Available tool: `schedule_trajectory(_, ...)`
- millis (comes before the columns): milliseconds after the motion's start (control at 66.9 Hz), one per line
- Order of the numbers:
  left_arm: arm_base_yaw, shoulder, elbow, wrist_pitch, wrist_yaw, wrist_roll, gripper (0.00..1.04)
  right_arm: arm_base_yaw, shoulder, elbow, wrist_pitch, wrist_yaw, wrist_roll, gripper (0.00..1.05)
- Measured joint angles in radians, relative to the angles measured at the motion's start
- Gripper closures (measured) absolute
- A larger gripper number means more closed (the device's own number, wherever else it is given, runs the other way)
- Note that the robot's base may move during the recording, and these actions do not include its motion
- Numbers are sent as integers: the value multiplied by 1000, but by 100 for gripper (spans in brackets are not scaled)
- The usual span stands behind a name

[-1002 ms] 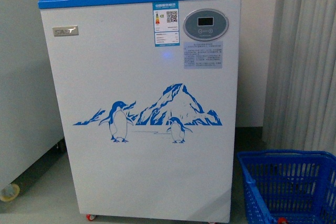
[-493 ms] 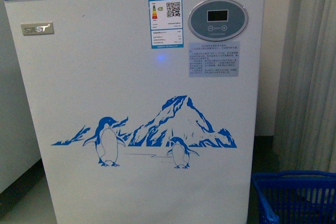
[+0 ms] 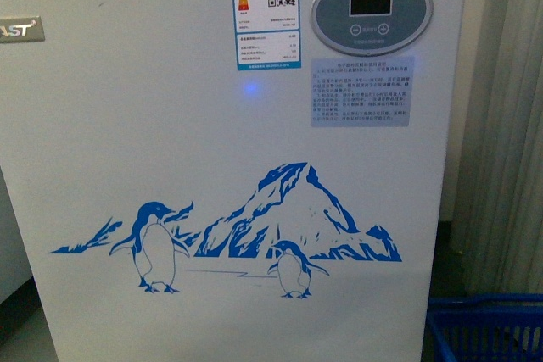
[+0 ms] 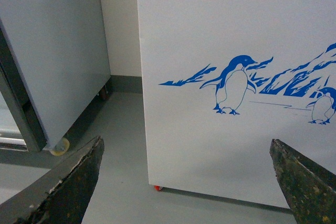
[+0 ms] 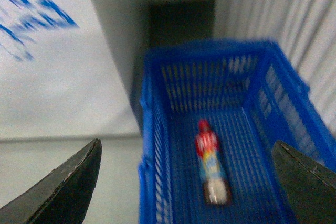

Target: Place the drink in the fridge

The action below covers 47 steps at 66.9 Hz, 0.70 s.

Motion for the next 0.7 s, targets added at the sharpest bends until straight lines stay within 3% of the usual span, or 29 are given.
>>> schedule_trajectory(90, 0, 0, 0, 0, 0, 0, 8, -71, 293, 46, 185, -21, -8, 8)
schedule_trajectory(179, 0, 0, 0, 0, 1, 0, 8, -115, 794, 194, 454, -31, -61, 8)
schedule_trajectory(508, 0, 0, 0, 0, 0, 0, 8, -123, 1717, 724, 513, -49, -129, 8)
schedule_trajectory(703, 0, 0, 0, 0, 0, 0, 8, -142, 2001, 957, 483, -22, -133, 8)
